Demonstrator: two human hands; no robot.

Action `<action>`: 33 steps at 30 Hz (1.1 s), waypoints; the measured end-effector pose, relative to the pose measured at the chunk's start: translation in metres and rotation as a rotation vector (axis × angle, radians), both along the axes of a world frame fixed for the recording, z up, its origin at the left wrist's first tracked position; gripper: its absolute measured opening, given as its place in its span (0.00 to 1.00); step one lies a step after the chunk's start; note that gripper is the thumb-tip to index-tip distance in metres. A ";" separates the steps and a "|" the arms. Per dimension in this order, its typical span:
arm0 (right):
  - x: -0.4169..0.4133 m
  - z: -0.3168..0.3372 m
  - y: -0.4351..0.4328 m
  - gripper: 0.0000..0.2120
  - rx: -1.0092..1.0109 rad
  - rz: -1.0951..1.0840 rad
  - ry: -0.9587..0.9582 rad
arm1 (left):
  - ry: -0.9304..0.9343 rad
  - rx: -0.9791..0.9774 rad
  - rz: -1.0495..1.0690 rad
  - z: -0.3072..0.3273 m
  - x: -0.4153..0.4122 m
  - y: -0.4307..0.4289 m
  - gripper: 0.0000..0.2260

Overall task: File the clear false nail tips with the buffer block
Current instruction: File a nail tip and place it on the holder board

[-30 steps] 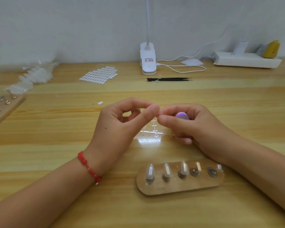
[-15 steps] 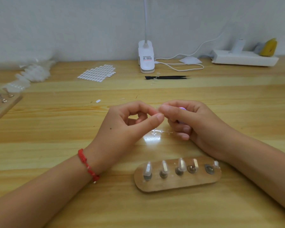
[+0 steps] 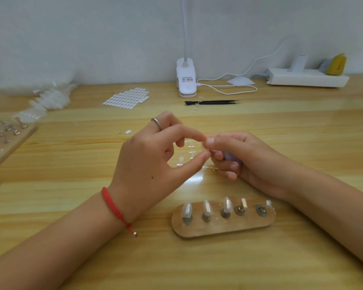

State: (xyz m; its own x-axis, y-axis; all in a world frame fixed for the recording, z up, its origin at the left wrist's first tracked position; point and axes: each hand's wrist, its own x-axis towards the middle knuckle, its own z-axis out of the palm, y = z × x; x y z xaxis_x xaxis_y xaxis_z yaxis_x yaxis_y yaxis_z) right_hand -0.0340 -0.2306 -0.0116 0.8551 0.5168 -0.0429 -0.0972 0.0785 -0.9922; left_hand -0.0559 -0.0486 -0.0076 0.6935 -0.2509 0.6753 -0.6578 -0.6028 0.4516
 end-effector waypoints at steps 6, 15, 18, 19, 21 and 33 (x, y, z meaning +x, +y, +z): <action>0.004 0.000 -0.004 0.07 0.141 -0.066 0.107 | 0.106 -0.120 -0.040 0.014 -0.006 0.001 0.08; 0.009 -0.002 -0.007 0.07 0.195 -0.113 0.153 | 0.286 0.015 -0.191 0.006 -0.039 -0.028 0.08; 0.008 -0.002 -0.007 0.06 0.175 -0.120 0.140 | 0.302 0.041 -0.157 0.000 -0.040 -0.030 0.06; 0.008 -0.002 -0.007 0.06 0.172 -0.122 0.140 | 0.303 0.052 -0.152 -0.002 -0.040 -0.030 0.07; 0.008 -0.002 -0.006 0.06 0.170 -0.122 0.140 | 0.310 0.069 -0.149 -0.003 -0.040 -0.031 0.07; 0.009 -0.003 -0.006 0.06 0.177 -0.109 0.134 | 0.329 0.089 -0.138 -0.004 -0.039 -0.033 0.08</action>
State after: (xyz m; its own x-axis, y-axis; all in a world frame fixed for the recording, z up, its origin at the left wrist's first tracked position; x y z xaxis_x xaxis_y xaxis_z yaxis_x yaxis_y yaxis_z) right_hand -0.0250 -0.2364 -0.0142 0.8990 0.4313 -0.0764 -0.2081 0.2670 -0.9410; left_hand -0.0953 -0.0812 -0.0121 0.8256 -0.4047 0.3931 -0.5638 -0.5649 0.6026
